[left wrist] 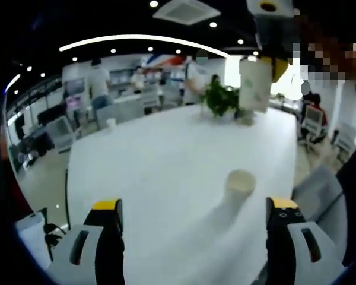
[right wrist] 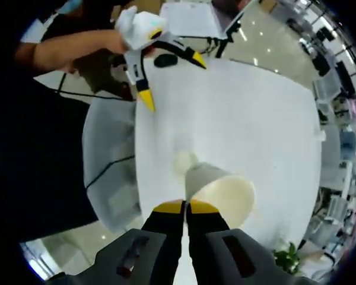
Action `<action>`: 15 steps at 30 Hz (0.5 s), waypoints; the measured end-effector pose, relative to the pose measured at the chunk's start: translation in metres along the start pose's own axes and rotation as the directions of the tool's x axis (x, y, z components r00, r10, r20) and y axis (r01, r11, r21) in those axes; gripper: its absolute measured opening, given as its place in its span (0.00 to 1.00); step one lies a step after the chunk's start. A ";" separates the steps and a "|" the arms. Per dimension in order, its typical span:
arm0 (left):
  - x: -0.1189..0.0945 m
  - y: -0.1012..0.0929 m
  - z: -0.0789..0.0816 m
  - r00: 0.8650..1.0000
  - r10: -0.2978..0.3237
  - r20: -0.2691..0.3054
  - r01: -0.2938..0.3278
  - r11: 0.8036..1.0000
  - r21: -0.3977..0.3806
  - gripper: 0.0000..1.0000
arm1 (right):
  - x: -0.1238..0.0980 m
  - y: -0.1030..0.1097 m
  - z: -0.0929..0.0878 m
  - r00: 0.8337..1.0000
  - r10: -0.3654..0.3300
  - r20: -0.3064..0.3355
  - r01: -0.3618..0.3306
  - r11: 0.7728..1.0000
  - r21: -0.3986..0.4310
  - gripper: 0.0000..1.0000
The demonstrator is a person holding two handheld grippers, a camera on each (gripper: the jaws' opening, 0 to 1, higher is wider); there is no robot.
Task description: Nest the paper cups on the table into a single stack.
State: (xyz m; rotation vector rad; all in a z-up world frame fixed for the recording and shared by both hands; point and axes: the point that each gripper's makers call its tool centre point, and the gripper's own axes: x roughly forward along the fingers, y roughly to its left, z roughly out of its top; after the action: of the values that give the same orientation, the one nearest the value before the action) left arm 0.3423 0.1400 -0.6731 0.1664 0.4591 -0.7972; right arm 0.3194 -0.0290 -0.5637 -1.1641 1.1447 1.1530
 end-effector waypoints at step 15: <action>0.006 0.002 -0.005 1.000 0.010 0.003 -0.010 1.000 -0.021 0.98 | 0.011 -0.001 -0.001 1.000 0.013 -0.006 -0.013 1.000 0.015 0.00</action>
State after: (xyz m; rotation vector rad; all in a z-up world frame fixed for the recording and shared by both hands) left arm 0.3461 0.1388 -0.6801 0.1478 0.4635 -0.7826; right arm 0.3207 -0.0295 -0.5742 -1.1505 1.1652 1.1502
